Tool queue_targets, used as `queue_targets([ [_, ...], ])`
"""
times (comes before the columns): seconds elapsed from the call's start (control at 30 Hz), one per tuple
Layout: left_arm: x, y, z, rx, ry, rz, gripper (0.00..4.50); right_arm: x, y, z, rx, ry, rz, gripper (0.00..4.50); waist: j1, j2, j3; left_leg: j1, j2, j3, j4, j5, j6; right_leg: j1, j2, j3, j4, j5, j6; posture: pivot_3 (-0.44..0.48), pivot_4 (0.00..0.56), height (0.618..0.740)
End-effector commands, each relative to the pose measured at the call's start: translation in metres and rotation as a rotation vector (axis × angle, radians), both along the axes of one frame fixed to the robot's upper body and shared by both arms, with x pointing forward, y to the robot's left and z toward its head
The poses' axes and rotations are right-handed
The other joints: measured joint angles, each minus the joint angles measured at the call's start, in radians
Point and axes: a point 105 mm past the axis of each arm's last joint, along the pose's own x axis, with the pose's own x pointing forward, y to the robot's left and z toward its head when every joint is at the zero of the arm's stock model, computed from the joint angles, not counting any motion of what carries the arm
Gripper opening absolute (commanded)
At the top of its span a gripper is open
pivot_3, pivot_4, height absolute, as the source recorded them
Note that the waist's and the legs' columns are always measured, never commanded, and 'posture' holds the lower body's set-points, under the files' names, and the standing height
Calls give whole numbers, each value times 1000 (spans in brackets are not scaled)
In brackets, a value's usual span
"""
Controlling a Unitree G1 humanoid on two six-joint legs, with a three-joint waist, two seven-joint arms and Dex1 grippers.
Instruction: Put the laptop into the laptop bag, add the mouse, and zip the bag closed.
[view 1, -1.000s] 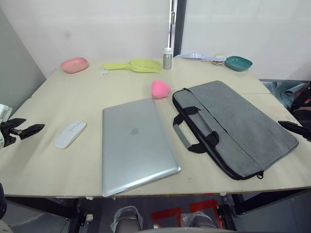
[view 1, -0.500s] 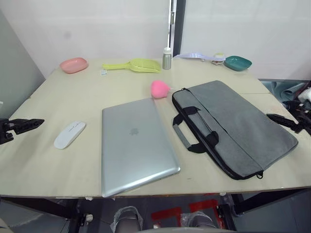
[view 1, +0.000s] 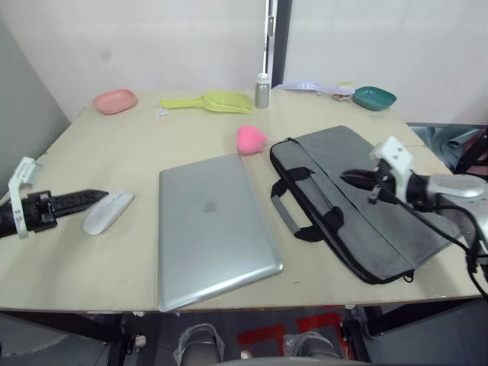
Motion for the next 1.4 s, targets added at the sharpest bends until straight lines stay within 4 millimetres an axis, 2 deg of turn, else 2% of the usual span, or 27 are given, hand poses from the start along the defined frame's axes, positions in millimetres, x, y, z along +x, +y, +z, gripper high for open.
queue_targets([
  [0.03, -5, -21, -4, -53, 25, -41, 4500, 2, 25, -1, -47, -40, 37, 68, 0, 0, 0, 0, 0, 0, 0, 0, 0, 0, 0, 0, 0, 0, 0, 0, 150, 740],
  [0.17, -6, -43, -26, -69, 87, -62, 4500, 3, 57, -20, -74, -27, 104, 68, 0, 0, 0, 0, 0, 0, 0, 0, -1, 0, 0, 0, 1, 0, 0, 0, 150, 740],
  [0.27, -3, -50, -36, -87, 107, -58, 4500, 6, 72, -29, -101, -25, 132, 68, 0, 0, 0, 0, 0, -1, 1, 0, -1, 0, 0, 0, 1, 0, 0, 0, 150, 740],
  [0.37, -1, -55, -53, -42, 132, -60, 4500, 8, 93, -38, -103, -10, 175, 68, -1, 0, 0, 0, 0, -1, 1, 0, -1, 0, 0, 0, 1, 0, 0, 0, 150, 740],
  [0.7, 0, -78, -77, -61, 196, -124, 4500, 16, 125, -65, -153, 20, 251, 68, 2, 0, -1, 2, -1, -1, 1, 1, -1, 2, 0, 0, 2, 0, 0, 0, 150, 740],
  [1.1, 4, -108, -79, -117, 194, -190, 4500, 10, 145, -82, -122, 77, 305, 68, 3, 2, -4, 3, -2, -3, 3, 1, -1, 6, -1, -1, 3, 0, 0, 0, 150, 740],
  [1.23, 11, -117, -70, -170, 179, -196, 4500, 9, 150, -82, -105, 85, 312, 68, 2, 2, -4, 3, -2, -3, 4, 1, -1, 6, -1, -1, 3, 0, 0, 0, 150, 740],
  [1.4, 13, -123, -63, -201, 172, -210, 4500, 10, 146, -88, -111, 95, 307, 68, -5, 2, -4, 3, -2, -3, 4, 1, -1, 5, -1, -1, 3, 0, 0, 0, 150, 740],
])
